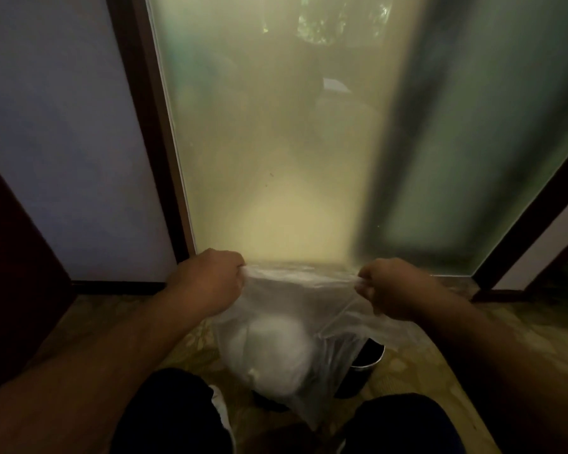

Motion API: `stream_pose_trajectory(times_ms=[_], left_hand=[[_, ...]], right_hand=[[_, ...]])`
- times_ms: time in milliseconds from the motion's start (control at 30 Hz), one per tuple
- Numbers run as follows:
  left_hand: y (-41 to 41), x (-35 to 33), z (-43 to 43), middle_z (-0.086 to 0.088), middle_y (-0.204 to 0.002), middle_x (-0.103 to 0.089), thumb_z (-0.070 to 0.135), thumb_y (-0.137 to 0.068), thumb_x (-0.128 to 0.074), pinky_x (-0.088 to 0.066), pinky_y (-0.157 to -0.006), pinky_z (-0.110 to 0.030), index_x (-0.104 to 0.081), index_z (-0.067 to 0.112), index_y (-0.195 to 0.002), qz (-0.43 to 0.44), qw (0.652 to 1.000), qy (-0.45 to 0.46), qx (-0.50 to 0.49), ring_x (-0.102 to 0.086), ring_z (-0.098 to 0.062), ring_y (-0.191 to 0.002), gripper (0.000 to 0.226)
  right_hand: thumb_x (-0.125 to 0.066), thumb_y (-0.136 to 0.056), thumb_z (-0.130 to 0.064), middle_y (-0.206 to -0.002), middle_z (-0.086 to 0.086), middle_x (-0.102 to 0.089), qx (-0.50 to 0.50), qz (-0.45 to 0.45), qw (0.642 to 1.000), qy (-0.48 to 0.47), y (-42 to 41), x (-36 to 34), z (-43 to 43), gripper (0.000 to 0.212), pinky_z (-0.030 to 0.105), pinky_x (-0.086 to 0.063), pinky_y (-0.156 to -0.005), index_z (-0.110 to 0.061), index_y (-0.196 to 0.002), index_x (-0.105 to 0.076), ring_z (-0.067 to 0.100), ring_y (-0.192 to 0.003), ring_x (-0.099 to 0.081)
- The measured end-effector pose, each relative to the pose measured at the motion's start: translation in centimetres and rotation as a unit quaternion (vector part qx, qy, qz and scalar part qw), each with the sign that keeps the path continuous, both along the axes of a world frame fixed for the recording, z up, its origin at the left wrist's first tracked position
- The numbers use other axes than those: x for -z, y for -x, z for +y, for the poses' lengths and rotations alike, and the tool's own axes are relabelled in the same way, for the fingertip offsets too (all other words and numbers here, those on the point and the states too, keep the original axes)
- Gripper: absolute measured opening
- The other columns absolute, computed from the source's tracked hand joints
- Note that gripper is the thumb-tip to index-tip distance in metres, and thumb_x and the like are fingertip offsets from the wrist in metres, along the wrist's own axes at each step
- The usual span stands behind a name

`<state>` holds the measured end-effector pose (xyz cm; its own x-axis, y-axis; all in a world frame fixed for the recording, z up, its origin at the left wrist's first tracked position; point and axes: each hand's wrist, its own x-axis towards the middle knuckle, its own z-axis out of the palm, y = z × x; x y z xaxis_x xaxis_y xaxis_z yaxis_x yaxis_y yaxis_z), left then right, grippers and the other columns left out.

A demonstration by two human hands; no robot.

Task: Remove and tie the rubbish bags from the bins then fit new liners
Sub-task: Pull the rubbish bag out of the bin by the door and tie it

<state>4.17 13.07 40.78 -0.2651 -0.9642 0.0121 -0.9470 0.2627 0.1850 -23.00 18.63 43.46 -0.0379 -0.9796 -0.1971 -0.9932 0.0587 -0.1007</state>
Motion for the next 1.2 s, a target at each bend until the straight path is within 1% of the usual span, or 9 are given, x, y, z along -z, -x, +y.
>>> stream_pose_trajectory(times_ms=[100,300,467,567,667,867,967,1100,1200], left_hand=[[-0.7,1.0,0.0,0.004,-0.102,-0.067,0.033,-0.099,-0.042,-0.050,-0.070,-0.028,-0.067,0.029,-0.104,0.017,0.999,-0.050,-0.002,-0.059,-0.014,-0.084,0.026],[-0.8,0.9,0.6,-0.003,-0.074,-0.073,0.017,-0.099,-0.044,-0.054,-0.066,-0.037,-0.072,0.019,-0.094,0.293,0.936,-0.174,-0.082,-0.068,-0.029,-0.071,0.028],[-0.3,0.6,1.5,-0.017,-0.086,-0.072,0.016,-0.101,-0.049,-0.048,-0.067,-0.032,-0.073,0.013,-0.111,0.568,0.743,-0.319,-0.154,-0.059,-0.027,-0.071,0.026],[-0.3,-0.2,1.8,-0.014,-0.099,-0.073,0.014,-0.101,-0.048,-0.053,-0.064,-0.031,-0.072,0.016,-0.117,0.629,0.682,-0.353,-0.124,-0.065,-0.021,-0.073,0.028],[-0.6,-1.5,2.7,-0.013,-0.104,-0.075,0.015,-0.097,-0.052,-0.056,-0.063,-0.029,-0.070,0.013,-0.117,0.645,0.669,-0.361,-0.074,-0.071,-0.021,-0.073,0.027],[-2.3,-2.9,2.6,-0.013,-0.124,-0.068,0.016,-0.078,-0.079,-0.059,-0.073,-0.029,-0.062,0.008,-0.128,0.665,0.644,-0.379,0.003,-0.073,-0.023,-0.097,0.054],[-2.9,-3.4,2.8,-0.007,-0.128,-0.067,-0.012,-0.079,-0.059,-0.059,-0.074,-0.030,-0.058,0.009,-0.131,0.666,0.645,-0.374,0.030,-0.069,-0.024,-0.108,0.056],[-1.7,-4.4,3.5,-0.001,-0.112,-0.074,-0.013,-0.088,-0.056,-0.057,-0.068,-0.025,-0.066,0.020,-0.118,0.617,0.738,-0.272,-0.013,-0.073,-0.015,-0.095,0.045],[-0.7,-4.8,3.8,-0.004,-0.096,-0.077,0.014,-0.084,-0.072,-0.048,-0.054,-0.023,-0.070,0.022,-0.102,0.570,0.805,-0.159,-0.047,-0.074,-0.013,-0.075,0.020]], right_hand=[[-0.054,-0.102,-0.030,-0.095,0.006,-0.076,0.033,-0.049,0.998,0.000,0.0,0.7,-0.4,0.023,0.026,-0.050,-0.074,-0.015,-0.103,-0.072,0.023,-0.086,-0.070],[-0.050,-0.104,-0.021,-0.071,0.011,-0.076,0.133,-0.319,0.938,-0.021,0.2,0.7,0.2,0.023,0.019,-0.043,-0.040,-0.013,-0.098,-0.071,0.013,-0.047,-0.067],[-0.053,-0.101,-0.018,-0.093,0.009,-0.079,0.197,-0.497,0.845,-0.027,0.2,1.2,0.9,0.027,0.049,-0.056,-0.083,-0.030,-0.110,-0.075,0.027,-0.086,-0.074],[-0.051,-0.100,-0.012,-0.084,0.010,-0.077,0.207,-0.614,0.760,-0.049,0.1,0.6,1.4,0.029,0.032,-0.052,-0.057,-0.021,-0.117,-0.072,0.024,-0.069,-0.067],[-0.050,-0.100,-0.011,-0.091,0.016,-0.076,0.187,-0.688,0.698,-0.070,-0.3,-0.5,2.2,0.025,0.026,-0.048,-0.042,-0.009,-0.117,-0.067,0.021,-0.057,-0.068],[-0.054,-0.093,-0.017,-0.110,0.018,-0.075,0.125,-0.708,0.693,-0.048,-0.2,-1.4,2.6,0.032,0.025,-0.053,-0.049,-0.003,-0.120,-0.064,0.025,-0.065,-0.071],[-0.059,-0.082,-0.021,-0.121,0.015,-0.072,0.085,-0.707,0.700,-0.055,0.2,-1.8,3.0,0.047,0.028,-0.054,-0.058,-0.005,-0.126,-0.061,0.030,-0.081,-0.073],[-0.058,-0.078,0.003,-0.127,0.020,-0.067,0.009,-0.718,0.693,-0.067,0.2,-2.3,3.3,0.055,0.043,-0.050,-0.084,-0.004,-0.133,-0.059,0.039,-0.107,-0.069],[-0.071,-0.081,0.009,-0.111,0.018,-0.074,-0.008,-0.642,0.767,0.018,-1.2,-3.1,3.5,0.043,0.048,-0.057,-0.086,-0.006,-0.121,-0.067,0.037,-0.099,-0.072]])
